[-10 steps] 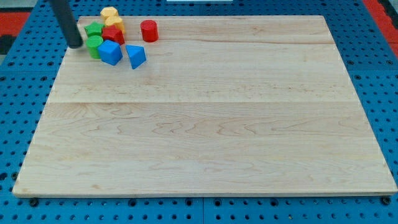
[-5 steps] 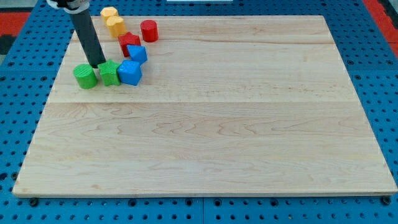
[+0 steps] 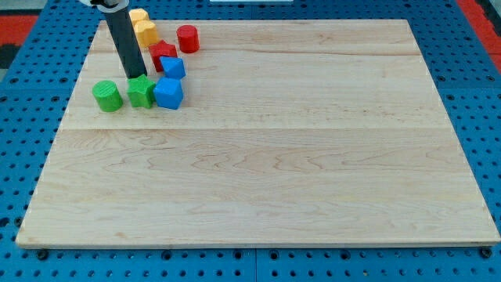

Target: Drag the yellow heart towards the top right side

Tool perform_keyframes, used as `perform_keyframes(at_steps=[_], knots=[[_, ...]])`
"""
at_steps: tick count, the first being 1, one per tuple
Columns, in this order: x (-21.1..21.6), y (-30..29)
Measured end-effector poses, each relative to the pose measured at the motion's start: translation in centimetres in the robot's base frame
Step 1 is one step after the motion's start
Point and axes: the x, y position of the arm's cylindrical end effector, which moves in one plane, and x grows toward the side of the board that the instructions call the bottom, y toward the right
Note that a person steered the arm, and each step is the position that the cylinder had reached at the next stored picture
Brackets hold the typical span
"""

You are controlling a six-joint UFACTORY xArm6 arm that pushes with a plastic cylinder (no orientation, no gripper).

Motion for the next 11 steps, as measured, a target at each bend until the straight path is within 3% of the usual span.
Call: perform_keyframes(at_steps=[4,5,6,7,8,9,10,11], knots=[[-0.4,0.4],[-2.0,4.5],[-0.9,8.7],[2.6,15.0],[8.2,17.6],[13.0,7.9],[9.3,-6.3],[4.9,-7.5]])
